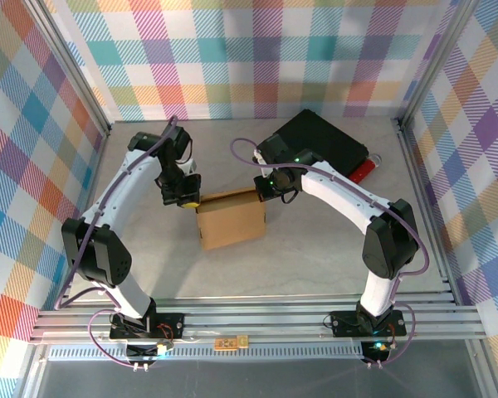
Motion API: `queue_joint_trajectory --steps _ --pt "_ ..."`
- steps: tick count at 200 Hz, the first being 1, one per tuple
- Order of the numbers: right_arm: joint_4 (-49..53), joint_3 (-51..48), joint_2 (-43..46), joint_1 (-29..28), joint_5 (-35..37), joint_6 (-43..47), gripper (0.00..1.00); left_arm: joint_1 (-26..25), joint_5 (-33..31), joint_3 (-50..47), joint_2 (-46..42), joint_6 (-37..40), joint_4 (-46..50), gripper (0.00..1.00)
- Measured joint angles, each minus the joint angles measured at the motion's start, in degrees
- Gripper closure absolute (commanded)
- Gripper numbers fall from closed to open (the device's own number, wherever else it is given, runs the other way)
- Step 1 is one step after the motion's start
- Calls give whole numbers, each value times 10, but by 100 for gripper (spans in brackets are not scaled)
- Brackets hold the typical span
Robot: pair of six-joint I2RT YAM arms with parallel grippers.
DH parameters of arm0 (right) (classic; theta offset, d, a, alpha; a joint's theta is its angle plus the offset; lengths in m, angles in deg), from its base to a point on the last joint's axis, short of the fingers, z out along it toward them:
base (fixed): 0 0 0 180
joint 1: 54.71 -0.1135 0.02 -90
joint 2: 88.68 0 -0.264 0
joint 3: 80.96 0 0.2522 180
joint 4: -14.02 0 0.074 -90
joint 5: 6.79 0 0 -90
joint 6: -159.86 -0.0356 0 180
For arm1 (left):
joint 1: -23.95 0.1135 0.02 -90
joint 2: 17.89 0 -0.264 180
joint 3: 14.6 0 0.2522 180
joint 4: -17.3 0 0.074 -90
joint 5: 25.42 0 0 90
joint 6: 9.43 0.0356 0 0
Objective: Fold the paper box
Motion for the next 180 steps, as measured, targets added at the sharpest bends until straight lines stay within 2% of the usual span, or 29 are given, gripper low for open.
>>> queue_joint_trajectory --steps 131,180 --pt "-2 -6 15 1 6 0 100 7 34 25 9 -19 21 100" --pt "-13 -16 15 1 5 -2 100 7 39 -42 8 -22 -16 100"
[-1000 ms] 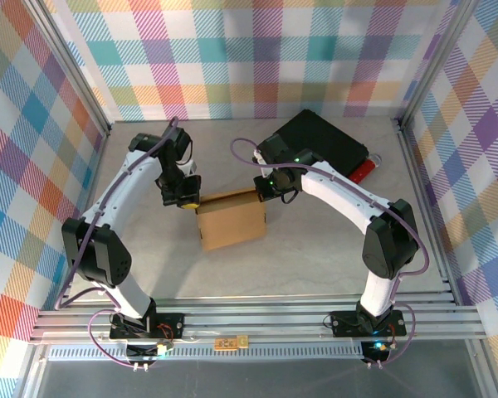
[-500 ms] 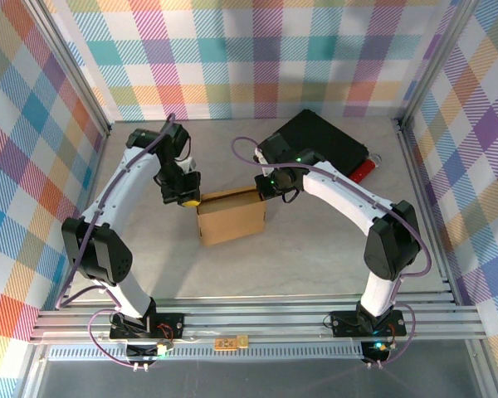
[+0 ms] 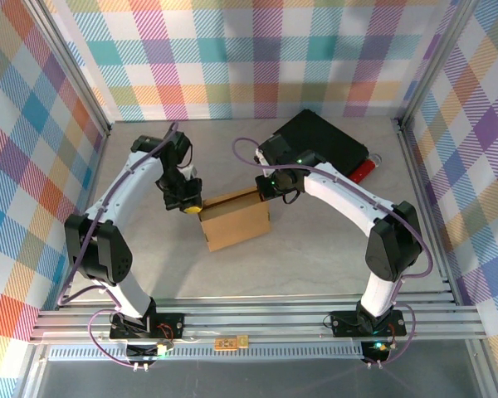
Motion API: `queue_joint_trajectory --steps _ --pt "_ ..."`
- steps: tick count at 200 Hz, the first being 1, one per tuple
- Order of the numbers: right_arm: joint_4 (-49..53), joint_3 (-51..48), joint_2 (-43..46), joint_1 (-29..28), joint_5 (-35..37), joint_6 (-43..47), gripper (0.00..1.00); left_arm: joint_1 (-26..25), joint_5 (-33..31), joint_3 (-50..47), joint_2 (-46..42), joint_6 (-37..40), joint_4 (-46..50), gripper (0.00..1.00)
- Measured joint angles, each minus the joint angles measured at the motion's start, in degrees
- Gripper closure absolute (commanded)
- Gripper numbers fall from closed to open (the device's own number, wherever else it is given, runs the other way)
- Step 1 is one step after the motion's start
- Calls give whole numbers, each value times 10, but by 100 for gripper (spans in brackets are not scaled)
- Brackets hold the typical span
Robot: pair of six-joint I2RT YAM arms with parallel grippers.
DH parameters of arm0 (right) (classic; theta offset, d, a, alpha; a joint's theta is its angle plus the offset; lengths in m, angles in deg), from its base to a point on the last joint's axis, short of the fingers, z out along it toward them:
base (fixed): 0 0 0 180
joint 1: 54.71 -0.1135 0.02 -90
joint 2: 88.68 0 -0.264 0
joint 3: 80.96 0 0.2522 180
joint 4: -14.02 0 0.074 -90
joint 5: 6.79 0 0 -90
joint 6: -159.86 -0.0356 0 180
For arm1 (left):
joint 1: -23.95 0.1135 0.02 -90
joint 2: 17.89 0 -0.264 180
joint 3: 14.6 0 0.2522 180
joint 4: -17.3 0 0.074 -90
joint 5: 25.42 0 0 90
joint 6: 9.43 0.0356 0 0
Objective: Fold the paper box
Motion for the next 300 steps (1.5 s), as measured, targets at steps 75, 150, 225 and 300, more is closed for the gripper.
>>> queue_joint_trajectory --steps 75,150,225,300 --pt "-40 -55 21 -4 0 0 100 0 -2 -97 -67 -12 -103 100" --pt "-70 -96 54 -10 5 -4 98 -36 -55 -194 -151 -17 -208 100" --pt "-49 -95 65 -10 -12 -56 67 -88 -146 -256 -200 -25 -280 100" --pt "-30 -95 144 -11 -54 -216 31 -117 -212 -288 -232 -51 -311 100"
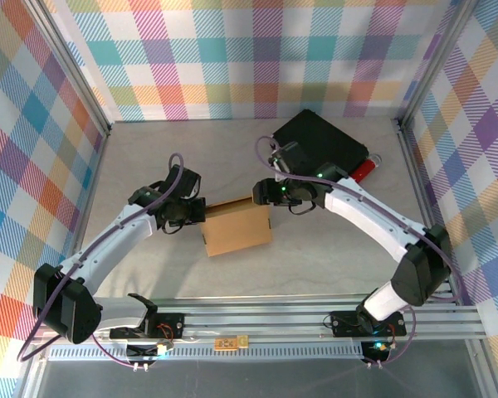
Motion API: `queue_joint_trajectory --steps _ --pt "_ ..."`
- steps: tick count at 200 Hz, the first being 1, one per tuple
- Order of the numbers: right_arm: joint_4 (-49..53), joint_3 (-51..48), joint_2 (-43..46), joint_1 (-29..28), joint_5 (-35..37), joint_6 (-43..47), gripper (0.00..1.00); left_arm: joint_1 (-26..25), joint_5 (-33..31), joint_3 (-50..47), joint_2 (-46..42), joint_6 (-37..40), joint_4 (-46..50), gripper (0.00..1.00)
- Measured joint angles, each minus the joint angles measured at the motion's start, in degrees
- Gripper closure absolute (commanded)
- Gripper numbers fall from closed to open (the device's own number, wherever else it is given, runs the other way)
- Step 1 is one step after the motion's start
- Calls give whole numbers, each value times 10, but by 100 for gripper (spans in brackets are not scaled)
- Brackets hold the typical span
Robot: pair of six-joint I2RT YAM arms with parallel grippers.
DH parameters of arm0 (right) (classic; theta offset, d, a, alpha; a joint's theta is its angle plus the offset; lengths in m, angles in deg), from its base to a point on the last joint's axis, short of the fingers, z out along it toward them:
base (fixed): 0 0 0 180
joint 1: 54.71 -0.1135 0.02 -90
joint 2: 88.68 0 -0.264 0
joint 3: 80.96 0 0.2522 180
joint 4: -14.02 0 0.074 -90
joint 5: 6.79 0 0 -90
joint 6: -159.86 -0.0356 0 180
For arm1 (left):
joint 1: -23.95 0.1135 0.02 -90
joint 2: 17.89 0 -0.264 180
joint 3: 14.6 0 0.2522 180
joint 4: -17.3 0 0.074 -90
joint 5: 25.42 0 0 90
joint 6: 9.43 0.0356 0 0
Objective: Fold the paper box
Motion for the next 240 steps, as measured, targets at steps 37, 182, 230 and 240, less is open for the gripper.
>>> queue_joint_trajectory --steps 37,182,230,240 --pt "-13 -3 41 9 -17 -170 18 -10 -16 -6 -4 -4 -9 100" --pt "-291 -240 14 46 -186 -628 30 -84 -109 -39 -50 -29 -23 100" --pt "-338 -282 40 52 -202 -631 49 -110 -129 -74 -83 -52 -48 100" --pt "-342 -286 44 52 -203 -628 51 -111 -129 -82 -91 -57 -54 99"
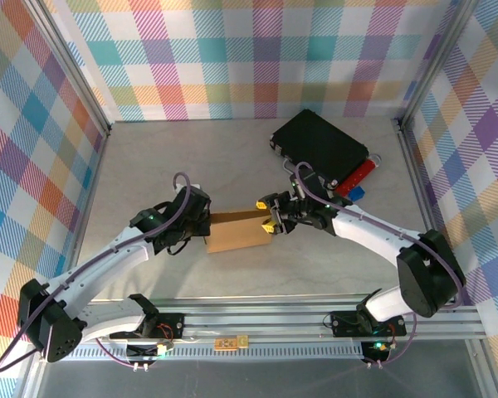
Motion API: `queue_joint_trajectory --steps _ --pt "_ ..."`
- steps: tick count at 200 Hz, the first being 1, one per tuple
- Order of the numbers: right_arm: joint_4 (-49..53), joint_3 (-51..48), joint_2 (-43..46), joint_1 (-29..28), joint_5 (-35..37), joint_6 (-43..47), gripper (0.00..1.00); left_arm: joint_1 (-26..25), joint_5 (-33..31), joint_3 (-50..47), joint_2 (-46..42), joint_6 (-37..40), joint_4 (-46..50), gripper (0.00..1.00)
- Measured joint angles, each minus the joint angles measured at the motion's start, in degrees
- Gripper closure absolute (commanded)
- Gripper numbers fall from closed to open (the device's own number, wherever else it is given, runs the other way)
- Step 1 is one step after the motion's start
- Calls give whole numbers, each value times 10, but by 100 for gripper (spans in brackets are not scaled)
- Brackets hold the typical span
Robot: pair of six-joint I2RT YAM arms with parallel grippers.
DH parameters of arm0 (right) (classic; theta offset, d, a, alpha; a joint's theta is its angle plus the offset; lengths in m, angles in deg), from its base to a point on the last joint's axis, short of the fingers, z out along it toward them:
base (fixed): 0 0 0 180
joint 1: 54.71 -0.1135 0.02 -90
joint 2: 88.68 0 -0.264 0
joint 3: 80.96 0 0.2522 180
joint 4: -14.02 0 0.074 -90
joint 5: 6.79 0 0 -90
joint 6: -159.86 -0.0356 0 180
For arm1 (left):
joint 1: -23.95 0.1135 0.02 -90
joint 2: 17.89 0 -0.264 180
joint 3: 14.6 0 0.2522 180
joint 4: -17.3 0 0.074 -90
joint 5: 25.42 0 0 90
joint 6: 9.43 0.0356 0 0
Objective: Fold the paper box
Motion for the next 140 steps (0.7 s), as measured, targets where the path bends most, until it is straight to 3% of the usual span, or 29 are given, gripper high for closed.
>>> queue_joint_trajectory --steps 33,76,103,140 --pt "-12 -14 13 1 -1 12 56 -6 3 -16 -30 -25 2 64" --pt "-37 -36 21 3 -4 27 59 -6 17 -17 -94 -97 43 41" --pt "-47 -40 21 3 -5 33 60 -6 30 -12 -140 -210 84 34" --pt "-49 -41 21 3 -5 39 61 -6 67 -30 -176 -417 50 34"
